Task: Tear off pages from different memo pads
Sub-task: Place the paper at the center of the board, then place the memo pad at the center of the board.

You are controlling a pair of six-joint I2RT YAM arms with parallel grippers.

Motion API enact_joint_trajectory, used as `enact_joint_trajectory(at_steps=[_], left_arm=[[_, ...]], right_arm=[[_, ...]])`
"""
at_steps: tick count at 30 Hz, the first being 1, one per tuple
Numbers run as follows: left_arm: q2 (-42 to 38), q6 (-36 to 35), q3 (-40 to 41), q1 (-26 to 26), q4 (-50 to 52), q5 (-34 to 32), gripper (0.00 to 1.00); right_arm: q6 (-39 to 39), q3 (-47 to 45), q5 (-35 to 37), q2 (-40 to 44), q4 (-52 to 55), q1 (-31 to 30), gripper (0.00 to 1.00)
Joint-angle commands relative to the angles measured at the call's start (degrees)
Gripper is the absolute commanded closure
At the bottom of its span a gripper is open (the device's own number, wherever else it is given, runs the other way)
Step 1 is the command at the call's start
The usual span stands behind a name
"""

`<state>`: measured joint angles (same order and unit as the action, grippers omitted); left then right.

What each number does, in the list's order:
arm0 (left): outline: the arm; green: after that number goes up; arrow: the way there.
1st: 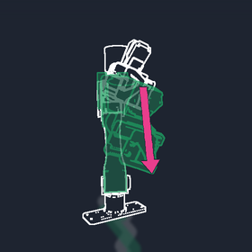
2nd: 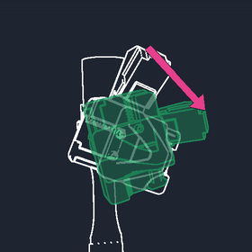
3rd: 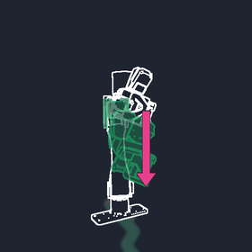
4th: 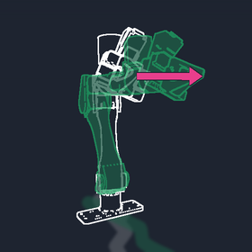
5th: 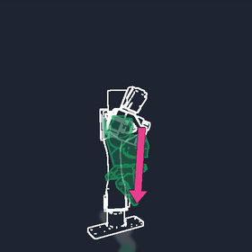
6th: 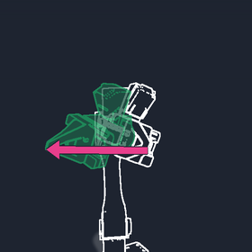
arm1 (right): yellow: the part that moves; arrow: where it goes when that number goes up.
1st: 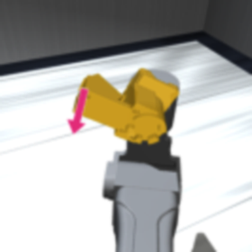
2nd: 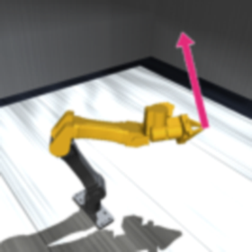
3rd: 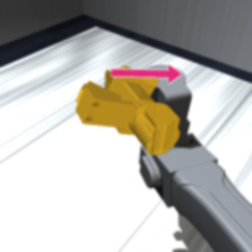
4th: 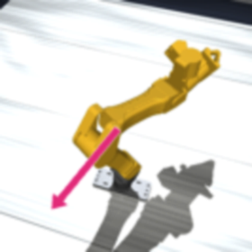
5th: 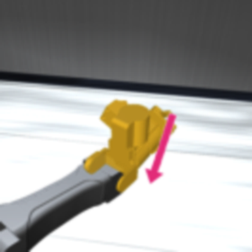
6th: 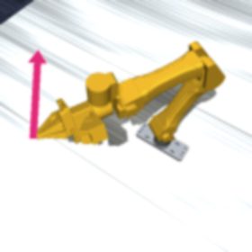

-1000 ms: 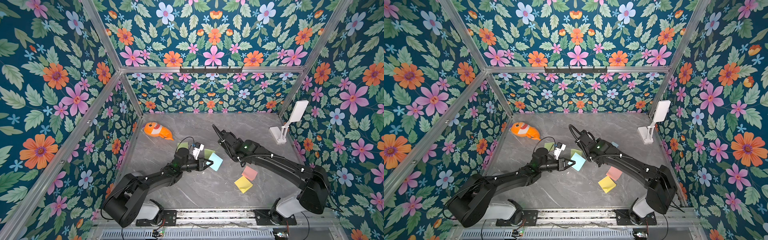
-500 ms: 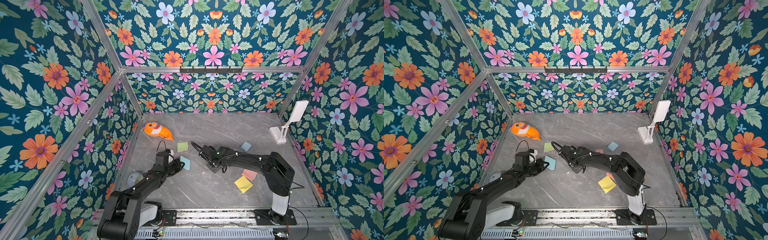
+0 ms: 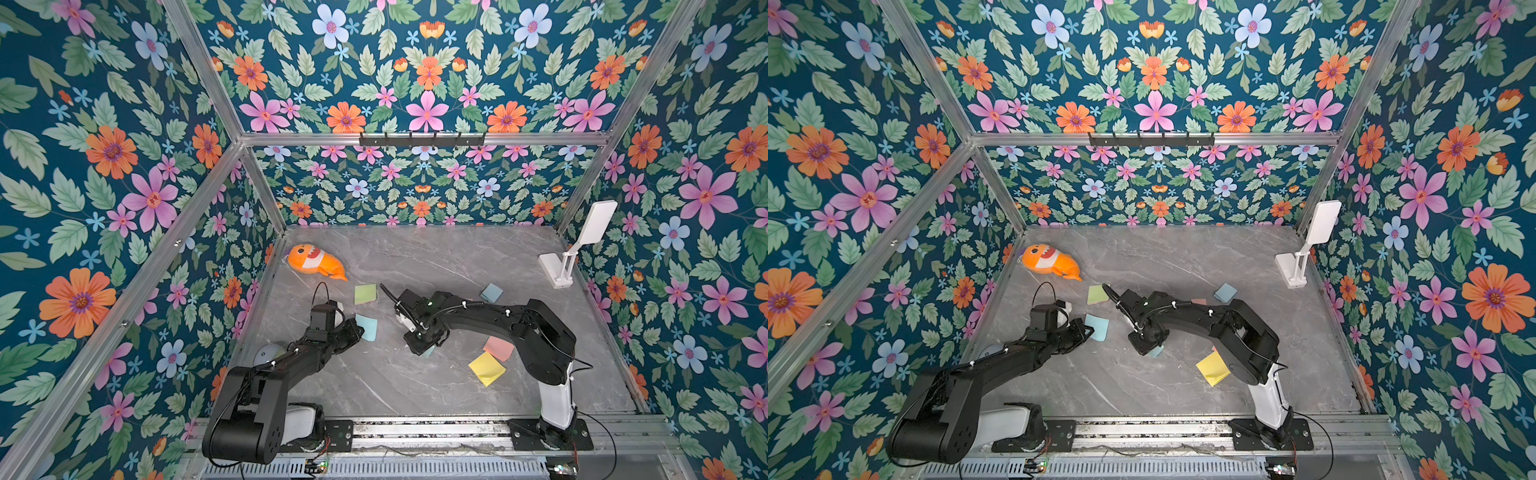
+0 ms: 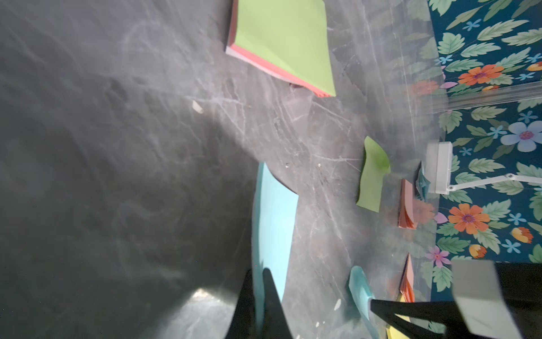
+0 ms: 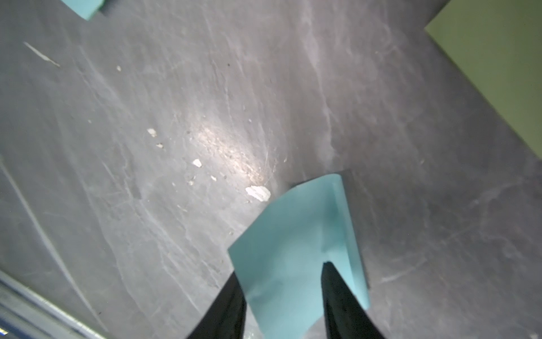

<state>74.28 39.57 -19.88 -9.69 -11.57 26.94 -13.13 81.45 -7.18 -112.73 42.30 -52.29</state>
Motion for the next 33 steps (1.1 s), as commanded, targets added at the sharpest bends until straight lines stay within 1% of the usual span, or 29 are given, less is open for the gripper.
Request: enact_joint_trajectory(at_steps=[1,3,6,10,12,14,16,19,20,23,25,28,30,33], left_arm=[[1.54,-0.99,-0.54,0.11,0.23,-0.69,1.0],[2.8,0.23,-0.47,0.11,-1.28,-0.23,1.0],[4.09,1.53,-0.93,0.11,-2.46,-1.25,1.0],[3.9,0.31,-2.47,0.11,0.55,-6.74,0.99],[4.42,-0.77,-3.39,0.11,1.68,-7.34,0.88],[4.88,-1.81,-4.71,0.11,4.06,-8.14,0.77],[3.96,-1.9,-4.86,0.11,5.98,-9.12,0.69],[0.85,-2.84,-5.95,0.11,11.28,-13.87,0.53],[-0.21,-3.58,-6.79,0.11,13.38,-15.97,0.5],[-2.64,-5.08,-9.5,-0.23,18.14,-21.2,0.45],[-3.22,-5.54,-11.91,-2.72,21.01,-26.67,0.42],[-1.95,-5.74,-16.2,-9.69,23.94,-33.16,0.42],[-0.68,-5.39,-18.57,-14.87,22.69,-34.0,0.43],[5.08,-4.69,-23.21,-23.72,16.35,-29.81,0.46]], right_arm=[[-1.11,0.07,-7.64,2.55,1.19,1.51,0.52],[-1.58,-0.65,-7.76,5.06,1.18,2.63,0.5],[-2.48,-1.86,-7.05,8.73,1.29,4.55,0.5],[-5.16,-6.22,-3.55,13.27,-0.27,7.91,0.5],[-7.54,-9.34,-2.06,15.62,-1.69,10.26,0.51],[-9.64,-12.27,-2.12,17.12,-2.78,12.9,0.51],[-11.87,-15.13,-2.16,21.04,-3.56,15.76,0.52],[-15.32,-19.62,-2.39,25.09,-4.3,21.5,0.52],[-16.19,-21.21,-2.72,26.59,-4.78,23.69,0.52],[-18.01,-24.6,-6.17,29.01,-6.26,29.75,0.52],[-19.24,-25.88,-10.66,29.14,-7.95,33.42,0.52],[-21.88,-27.92,-14.24,28.34,-12.08,36.68,0.51],[-22.96,-27.98,-15.51,26.8,-13.5,38.0,0.51],[-24.74,-28.4,-17.3,24.74,-16.34,39.57,0.5]])
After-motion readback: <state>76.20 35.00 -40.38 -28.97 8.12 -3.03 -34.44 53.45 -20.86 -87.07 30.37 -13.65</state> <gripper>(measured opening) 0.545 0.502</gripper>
